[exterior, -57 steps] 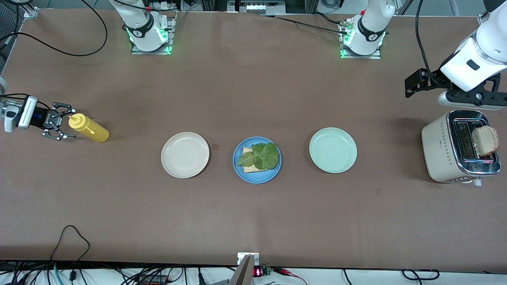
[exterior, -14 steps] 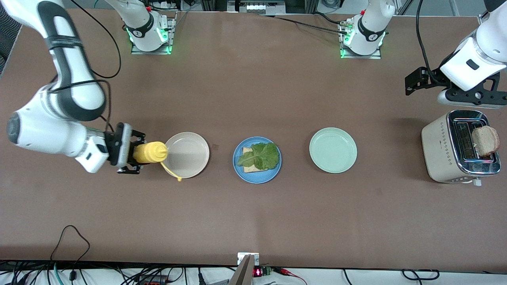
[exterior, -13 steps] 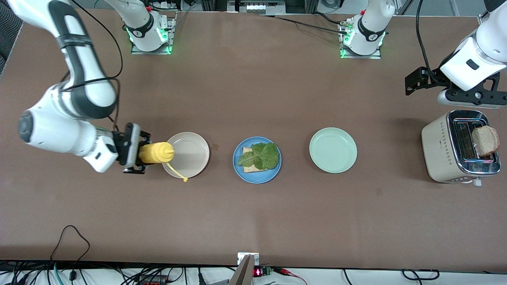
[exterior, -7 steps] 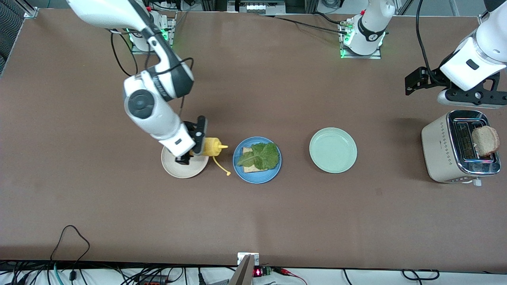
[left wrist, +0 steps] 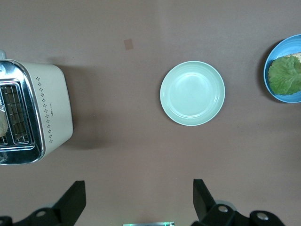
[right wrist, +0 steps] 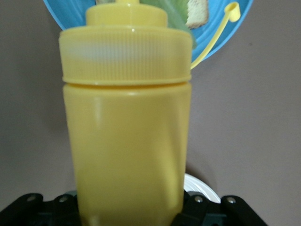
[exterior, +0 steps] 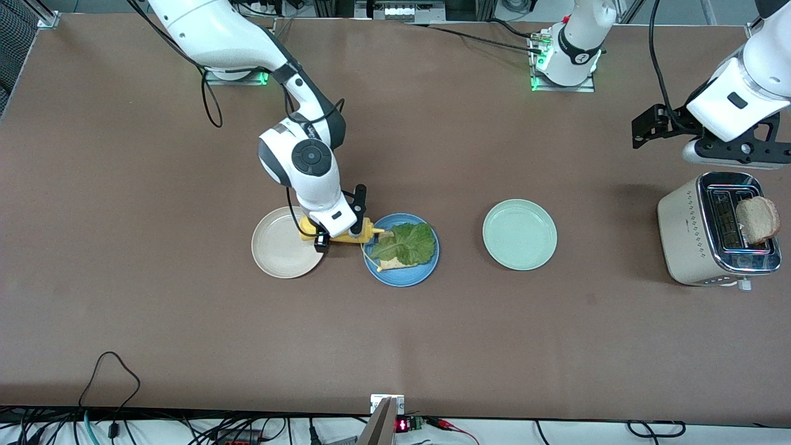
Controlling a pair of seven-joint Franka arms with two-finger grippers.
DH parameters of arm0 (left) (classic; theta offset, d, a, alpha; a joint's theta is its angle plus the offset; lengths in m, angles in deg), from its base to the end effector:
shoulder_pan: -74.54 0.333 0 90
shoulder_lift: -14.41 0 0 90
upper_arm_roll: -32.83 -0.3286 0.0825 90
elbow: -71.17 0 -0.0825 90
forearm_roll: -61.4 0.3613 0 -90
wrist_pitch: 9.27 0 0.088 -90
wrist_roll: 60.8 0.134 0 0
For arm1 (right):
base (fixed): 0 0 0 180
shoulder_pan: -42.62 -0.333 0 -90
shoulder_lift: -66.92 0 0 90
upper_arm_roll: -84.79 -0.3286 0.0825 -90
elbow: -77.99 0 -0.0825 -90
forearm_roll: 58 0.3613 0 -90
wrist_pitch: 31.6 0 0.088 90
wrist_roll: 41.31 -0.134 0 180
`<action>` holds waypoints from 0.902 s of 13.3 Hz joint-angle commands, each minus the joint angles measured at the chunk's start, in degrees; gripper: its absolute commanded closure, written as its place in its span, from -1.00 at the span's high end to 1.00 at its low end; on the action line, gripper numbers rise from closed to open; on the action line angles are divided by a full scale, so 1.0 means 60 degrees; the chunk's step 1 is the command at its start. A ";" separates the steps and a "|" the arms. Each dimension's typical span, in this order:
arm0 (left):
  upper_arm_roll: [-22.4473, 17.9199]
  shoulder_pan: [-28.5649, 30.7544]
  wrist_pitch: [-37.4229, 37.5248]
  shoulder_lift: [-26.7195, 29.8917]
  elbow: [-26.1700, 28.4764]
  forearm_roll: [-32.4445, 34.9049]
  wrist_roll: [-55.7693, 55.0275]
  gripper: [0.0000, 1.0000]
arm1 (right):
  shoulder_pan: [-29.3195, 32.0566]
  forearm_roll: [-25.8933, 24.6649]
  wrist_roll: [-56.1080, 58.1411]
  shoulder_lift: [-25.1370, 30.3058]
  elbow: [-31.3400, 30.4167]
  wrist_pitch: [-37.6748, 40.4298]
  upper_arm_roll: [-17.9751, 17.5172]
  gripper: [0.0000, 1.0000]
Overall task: Make sandwich in blue plate with both arms
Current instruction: 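Tilt the yellow bottle over the lettuce with the right gripper, then return the yellow bottle to its spot with the right gripper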
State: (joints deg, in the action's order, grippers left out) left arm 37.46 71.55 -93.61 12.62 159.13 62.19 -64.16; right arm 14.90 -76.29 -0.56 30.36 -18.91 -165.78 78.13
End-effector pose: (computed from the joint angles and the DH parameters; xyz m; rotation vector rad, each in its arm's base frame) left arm 0.5243 -0.0675 0.6013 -3.1159 0.1149 0.1448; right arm 0.5653 0.3637 0.2292 2.1707 2.0400 0.0184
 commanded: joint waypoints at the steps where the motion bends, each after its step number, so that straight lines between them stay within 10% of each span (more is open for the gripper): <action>1: 0.0034 0.0044 0.0113 0.0196 0.0091 -0.0101 -0.0054 1.00 | -0.0155 -0.0175 -0.0142 0.0043 0.0124 0.0009 0.0187 -1.00; 7: 0.0034 0.0044 0.0098 0.0181 0.0091 -0.0101 -0.0054 1.00 | 0.1392 0.0145 0.0659 0.0964 -0.0007 0.0606 -0.0438 -1.00; 12: 0.0034 0.0044 0.0098 0.0181 0.0106 -0.0101 -0.0069 1.00 | 0.3884 0.2747 0.3774 0.2326 -0.0052 0.2335 -0.1321 -1.00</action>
State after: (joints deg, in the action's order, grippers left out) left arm 37.46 71.55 -93.60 12.63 159.13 62.19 -64.17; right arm 33.16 -65.42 14.65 39.99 -17.74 -155.29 72.30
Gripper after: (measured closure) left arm 0.000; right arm 0.498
